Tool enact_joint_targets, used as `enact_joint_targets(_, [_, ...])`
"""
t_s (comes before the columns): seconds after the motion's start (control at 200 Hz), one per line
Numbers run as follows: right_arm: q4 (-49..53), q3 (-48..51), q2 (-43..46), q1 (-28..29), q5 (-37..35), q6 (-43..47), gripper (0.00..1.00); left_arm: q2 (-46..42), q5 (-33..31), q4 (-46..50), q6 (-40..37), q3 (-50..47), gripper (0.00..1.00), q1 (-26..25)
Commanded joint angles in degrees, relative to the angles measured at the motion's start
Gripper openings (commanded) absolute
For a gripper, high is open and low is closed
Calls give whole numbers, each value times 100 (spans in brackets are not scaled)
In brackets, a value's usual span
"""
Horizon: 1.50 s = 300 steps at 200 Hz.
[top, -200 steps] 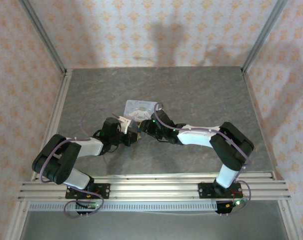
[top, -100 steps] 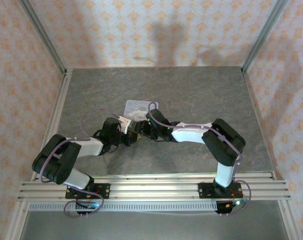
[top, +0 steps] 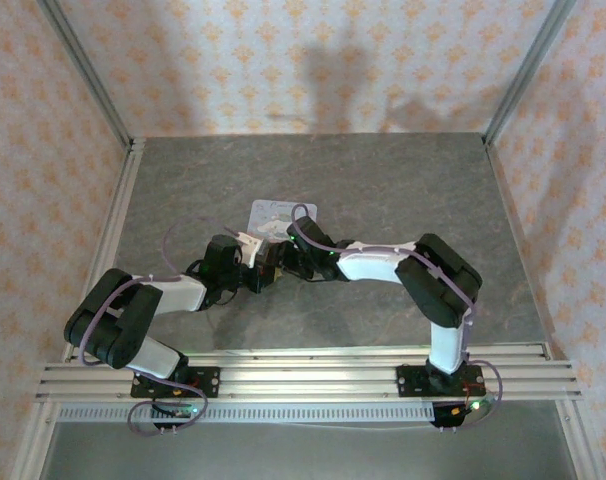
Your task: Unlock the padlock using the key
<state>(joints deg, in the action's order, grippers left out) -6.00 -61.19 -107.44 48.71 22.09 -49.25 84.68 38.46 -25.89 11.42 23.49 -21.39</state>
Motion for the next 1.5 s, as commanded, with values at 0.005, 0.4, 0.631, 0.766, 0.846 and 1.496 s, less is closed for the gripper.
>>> enact_joint_targets(0.005, [193,-189,-158,16,-36,44,54,-135,-4,85,-151,-63,0,-50])
enact_joint_targets(0.4, [175,-255,-246,-124,-44,-10,47,-172,-5,80,-140,-94,0,-49])
enact_joint_targets(0.631, [296,-212,-224,-134,-139,21,21,-178,-22,105,-131,-81,0,-54])
enact_joint_targets(0.766, [333,-204,-209,-134,-208,-21,11,-209,-123,154,-116,-77,0,-65])
enact_joint_targets(0.846, [379,-192,-184,-134,-282,-61,5,-287,-300,195,-94,-99,0,-93])
enact_joint_targets(1.496, [732,-489,-56,-72,-608,-1201,0,-1180,-2443,733,-214,-147,5,-894])
